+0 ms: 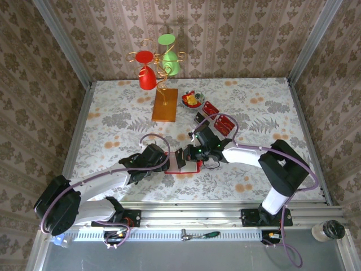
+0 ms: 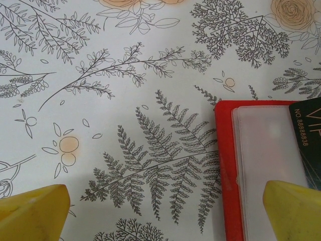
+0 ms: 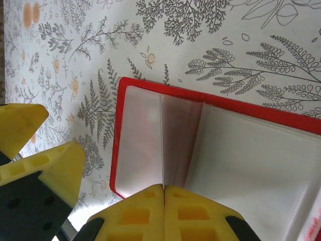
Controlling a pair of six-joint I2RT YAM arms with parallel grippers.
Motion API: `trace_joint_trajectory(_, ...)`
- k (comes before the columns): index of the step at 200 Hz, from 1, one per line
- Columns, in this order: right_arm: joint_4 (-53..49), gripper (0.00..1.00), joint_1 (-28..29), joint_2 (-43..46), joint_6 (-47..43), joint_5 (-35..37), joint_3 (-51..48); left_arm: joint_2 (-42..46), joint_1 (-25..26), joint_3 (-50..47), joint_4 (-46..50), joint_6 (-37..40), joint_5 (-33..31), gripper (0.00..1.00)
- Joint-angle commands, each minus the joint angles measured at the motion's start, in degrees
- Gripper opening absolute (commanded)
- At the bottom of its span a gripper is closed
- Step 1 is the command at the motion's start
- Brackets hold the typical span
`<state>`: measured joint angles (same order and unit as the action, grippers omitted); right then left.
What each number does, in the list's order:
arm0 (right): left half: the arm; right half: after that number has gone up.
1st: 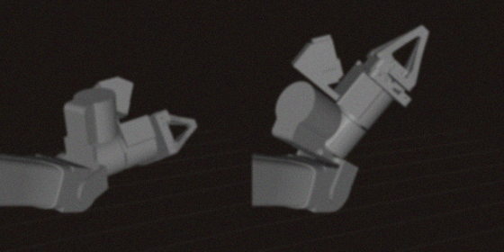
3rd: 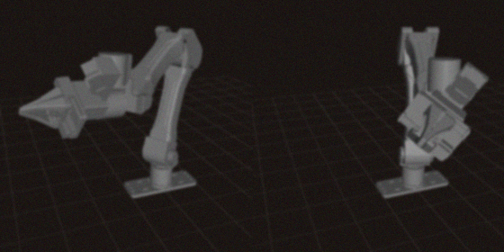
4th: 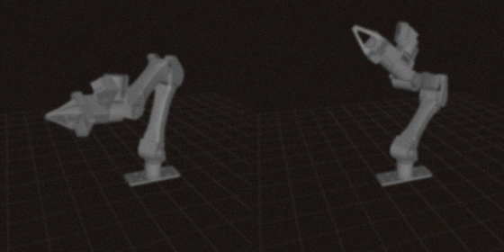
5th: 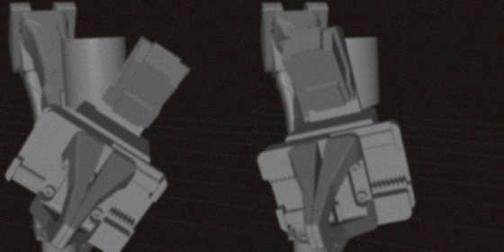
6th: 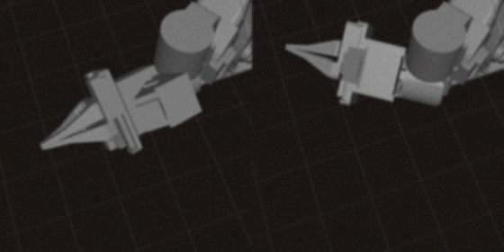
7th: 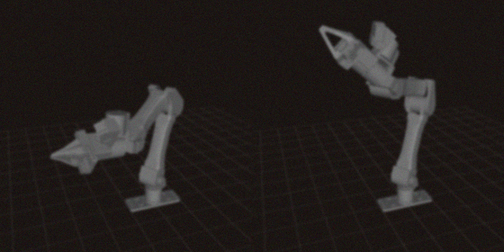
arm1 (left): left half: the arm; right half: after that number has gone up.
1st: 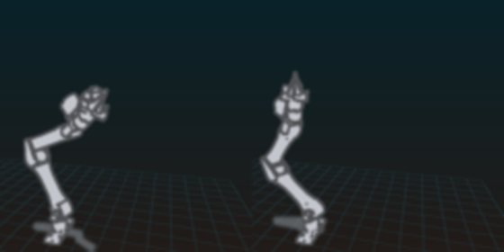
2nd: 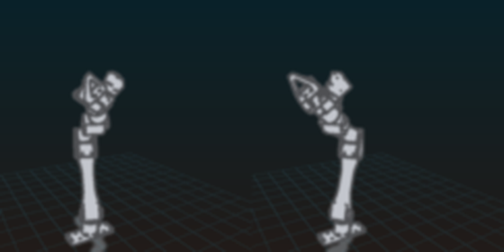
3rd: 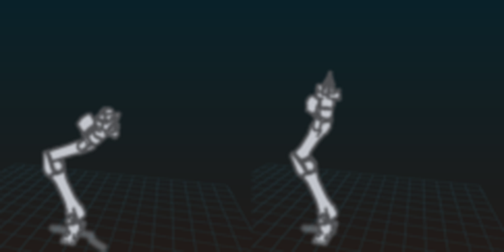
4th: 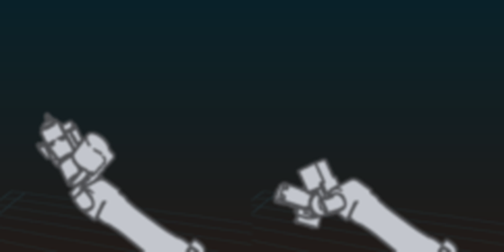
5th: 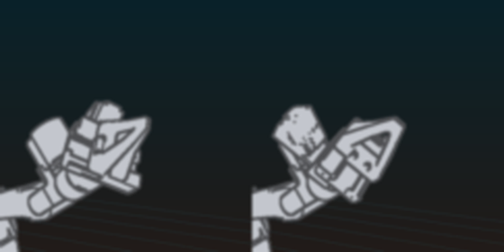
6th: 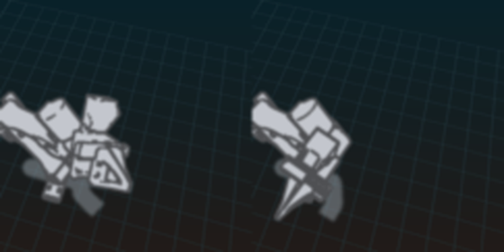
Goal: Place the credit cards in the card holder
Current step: Insert the credit card into the card slot.
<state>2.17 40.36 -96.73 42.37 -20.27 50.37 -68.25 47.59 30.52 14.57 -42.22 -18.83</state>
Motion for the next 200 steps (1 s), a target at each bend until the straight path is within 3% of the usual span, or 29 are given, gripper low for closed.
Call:
trace_joint_trajectory(1, 2.0, 0.0, 0.2, -1.8, 1.0, -1.6, -0.5, -1.1, 0.3, 0.9, 1.2, 0.6, 0.0, 1.0)
trace_joint_trajectory(200, 3.7, 0.0, 0.3, -3.2, 2.5, -2.1, -1.6, -9.6, 3.9, 2.6, -0.9, 0.7, -1.4, 1.0)
